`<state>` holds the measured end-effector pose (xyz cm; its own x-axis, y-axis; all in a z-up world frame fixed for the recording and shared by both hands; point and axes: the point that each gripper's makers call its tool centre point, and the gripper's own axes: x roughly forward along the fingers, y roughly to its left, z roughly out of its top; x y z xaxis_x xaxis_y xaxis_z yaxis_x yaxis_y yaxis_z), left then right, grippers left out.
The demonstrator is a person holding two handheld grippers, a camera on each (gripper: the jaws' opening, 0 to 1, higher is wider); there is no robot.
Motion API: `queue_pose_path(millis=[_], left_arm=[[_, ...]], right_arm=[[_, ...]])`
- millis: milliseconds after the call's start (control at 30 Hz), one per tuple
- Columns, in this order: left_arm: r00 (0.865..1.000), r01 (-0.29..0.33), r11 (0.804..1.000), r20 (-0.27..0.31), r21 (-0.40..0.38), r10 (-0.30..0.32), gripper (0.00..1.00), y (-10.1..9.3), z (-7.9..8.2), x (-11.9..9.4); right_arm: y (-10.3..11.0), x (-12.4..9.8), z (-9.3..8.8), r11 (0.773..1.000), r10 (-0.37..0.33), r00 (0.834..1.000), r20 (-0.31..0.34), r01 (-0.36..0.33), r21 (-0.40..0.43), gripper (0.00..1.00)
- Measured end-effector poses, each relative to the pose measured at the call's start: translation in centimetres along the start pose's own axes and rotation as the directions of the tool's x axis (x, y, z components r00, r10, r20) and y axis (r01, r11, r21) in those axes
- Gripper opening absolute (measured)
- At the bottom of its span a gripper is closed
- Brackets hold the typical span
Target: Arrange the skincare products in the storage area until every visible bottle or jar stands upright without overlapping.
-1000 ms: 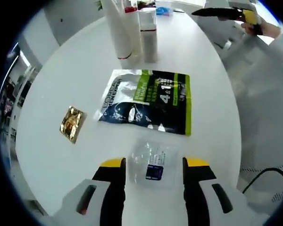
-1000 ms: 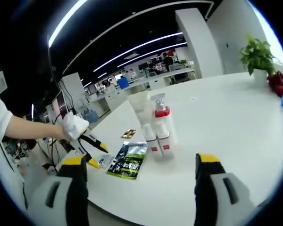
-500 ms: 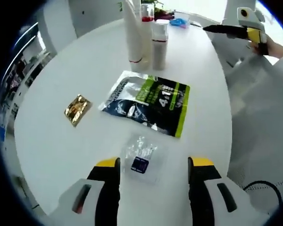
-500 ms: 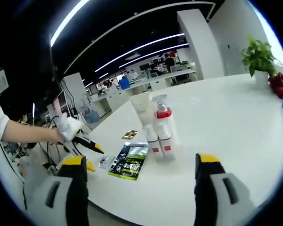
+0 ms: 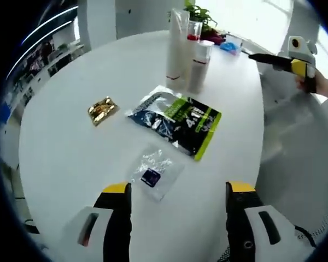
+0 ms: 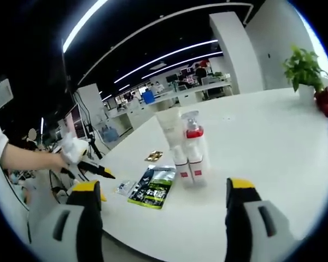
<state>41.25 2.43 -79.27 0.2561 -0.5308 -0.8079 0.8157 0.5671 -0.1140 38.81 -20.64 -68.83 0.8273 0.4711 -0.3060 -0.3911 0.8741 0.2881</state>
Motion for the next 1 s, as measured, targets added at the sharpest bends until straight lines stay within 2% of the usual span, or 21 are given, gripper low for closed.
queue_pose_path(millis=[100, 233, 433, 767, 900, 1000], left_arm=[[0.999, -0.013, 0.999, 0.032, -0.035, 0.014, 0.70, -0.5, 0.1, -0.7], [0.994, -0.041, 0.993, 0.098, -0.112, 0.052, 0.79, -1.0, 0.3, -1.6], [0.989, -0.058, 0.987, 0.124, -0.150, 0.077, 0.82, -1.9, -0.2, -2.5], [0.973, -0.080, 0.972, 0.193, -0.223, 0.125, 0.87, -3.0, 0.5, -4.1], [0.961, -0.091, 0.961, 0.228, -0.263, 0.154, 0.90, -3.4, 0.9, -4.7], [0.959, -0.089, 0.957, 0.235, -0.277, 0.157, 0.91, -3.8, 0.8, -4.9]], right_arm=[[0.1, 0.0, 0.0, 1.000, 0.010, 1.000, -0.002, -0.010, -0.002, 0.95], [0.2, 0.0, 0.1, 1.000, 0.014, 1.000, 0.006, -0.014, 0.003, 0.96], [0.3, 0.0, 0.0, 1.000, 0.022, 1.000, 0.005, -0.022, 0.001, 0.96], [0.3, 0.0, -0.1, 1.000, 0.025, 1.000, 0.001, -0.025, -0.001, 0.96], [0.3, 0.0, -0.2, 1.000, 0.026, 1.000, -0.001, -0.026, 0.001, 0.96], [0.4, 0.0, -0.2, 1.000, 0.028, 1.000, -0.003, -0.028, -0.004, 0.96]])
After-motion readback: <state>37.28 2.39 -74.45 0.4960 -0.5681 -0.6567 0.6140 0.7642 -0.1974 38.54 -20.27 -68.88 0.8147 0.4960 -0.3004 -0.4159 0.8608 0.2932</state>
